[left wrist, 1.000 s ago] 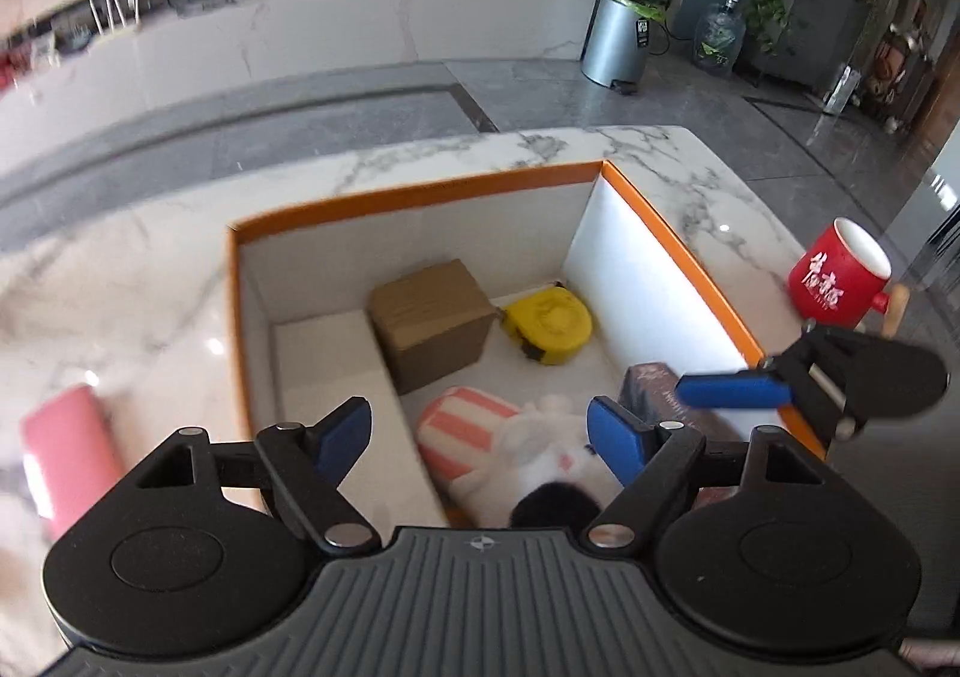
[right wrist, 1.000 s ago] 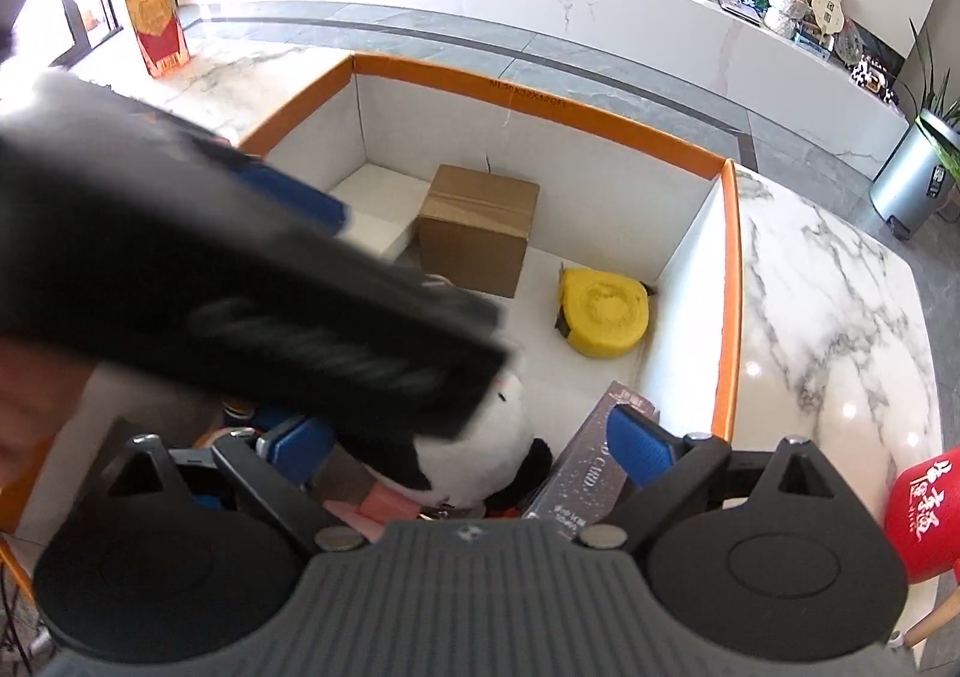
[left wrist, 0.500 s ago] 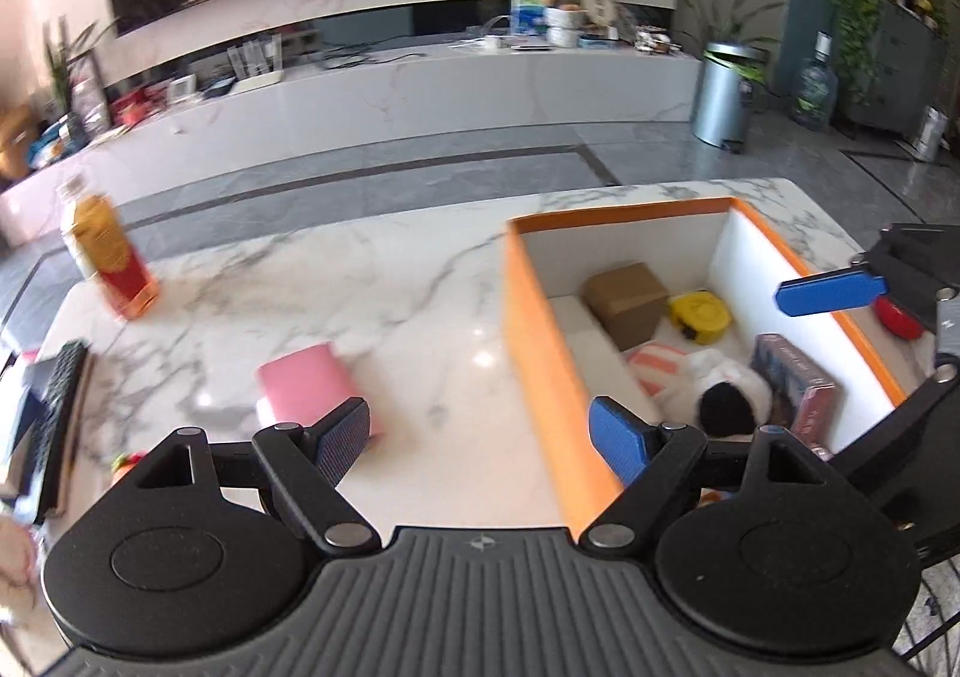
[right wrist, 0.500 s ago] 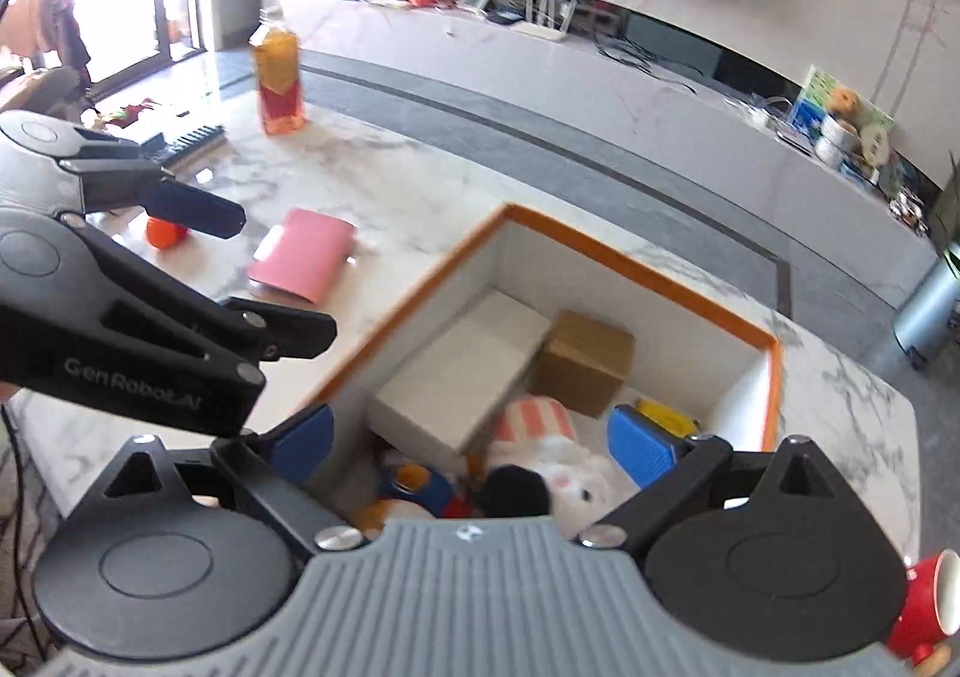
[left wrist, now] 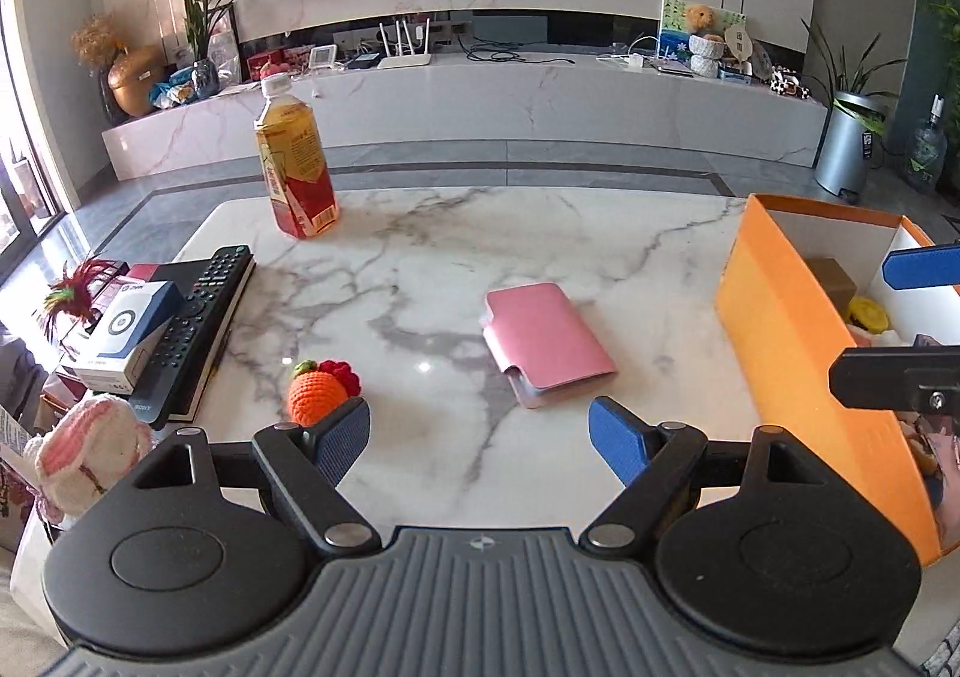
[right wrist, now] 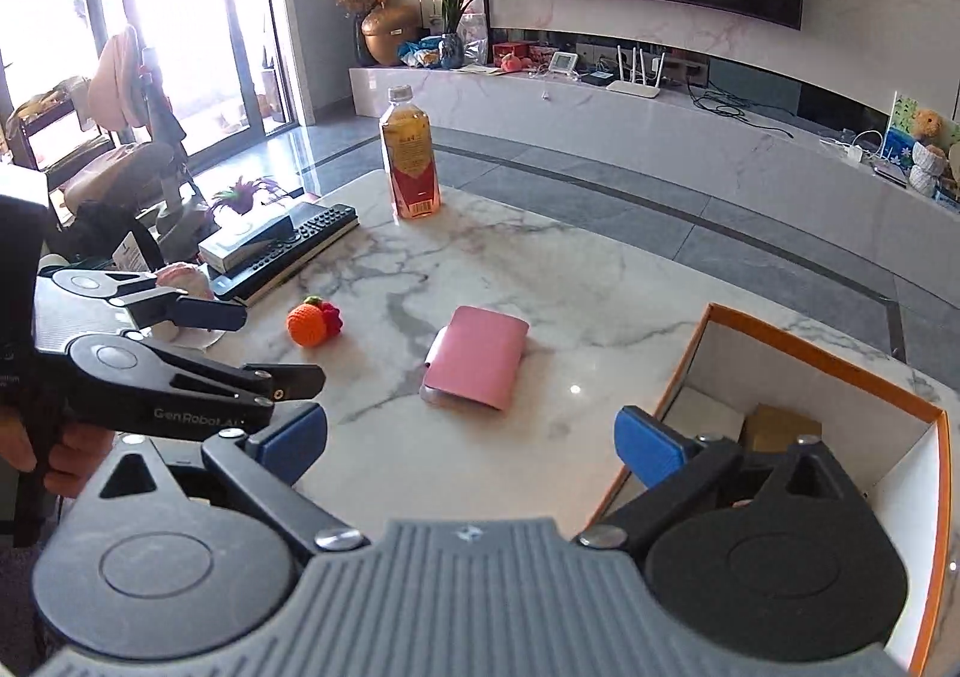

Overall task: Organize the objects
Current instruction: 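Withdraw both grippers from the orange box toward the pink wallet, then grasp the pink wallet with the right gripper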

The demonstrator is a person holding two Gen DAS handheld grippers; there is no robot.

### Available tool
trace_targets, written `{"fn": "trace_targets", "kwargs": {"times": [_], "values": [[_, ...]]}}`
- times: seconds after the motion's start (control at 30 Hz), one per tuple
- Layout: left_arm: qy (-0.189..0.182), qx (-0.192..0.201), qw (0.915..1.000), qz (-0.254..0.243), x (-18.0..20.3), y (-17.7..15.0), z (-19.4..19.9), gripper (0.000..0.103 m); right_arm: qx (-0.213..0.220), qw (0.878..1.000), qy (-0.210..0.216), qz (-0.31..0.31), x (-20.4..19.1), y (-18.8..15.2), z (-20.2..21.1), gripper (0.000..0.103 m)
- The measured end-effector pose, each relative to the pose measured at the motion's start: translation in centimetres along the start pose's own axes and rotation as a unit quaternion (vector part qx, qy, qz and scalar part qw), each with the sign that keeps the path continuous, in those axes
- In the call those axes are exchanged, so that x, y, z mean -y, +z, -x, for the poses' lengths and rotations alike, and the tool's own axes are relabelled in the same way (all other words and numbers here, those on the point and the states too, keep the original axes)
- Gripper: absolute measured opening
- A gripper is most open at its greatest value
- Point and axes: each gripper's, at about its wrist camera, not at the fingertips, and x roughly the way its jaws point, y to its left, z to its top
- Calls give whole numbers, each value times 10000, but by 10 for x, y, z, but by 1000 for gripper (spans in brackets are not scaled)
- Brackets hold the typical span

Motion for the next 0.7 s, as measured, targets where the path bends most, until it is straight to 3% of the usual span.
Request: {"fn": "trace_targets", "kwargs": {"times": [0.13,0.3,0.47,0.7], "values": [[-251,-22,9997,-15,-13,-9,-7,92,-47,9994,-68,-339,-9,-3,-21,102],[-289,-84,9995,82,-26,-9,-13,92,-304,9981,24,-531,-18,-2,-49,102],[-302,-174,9992,-193,-27,-11,-19,92,-665,9911,225,-1128,-17,12,-82,102],[-234,-424,9982,-365,-23,-19,-29,92,-1085,9813,-195,-1578,-8,25,-138,102]]}}
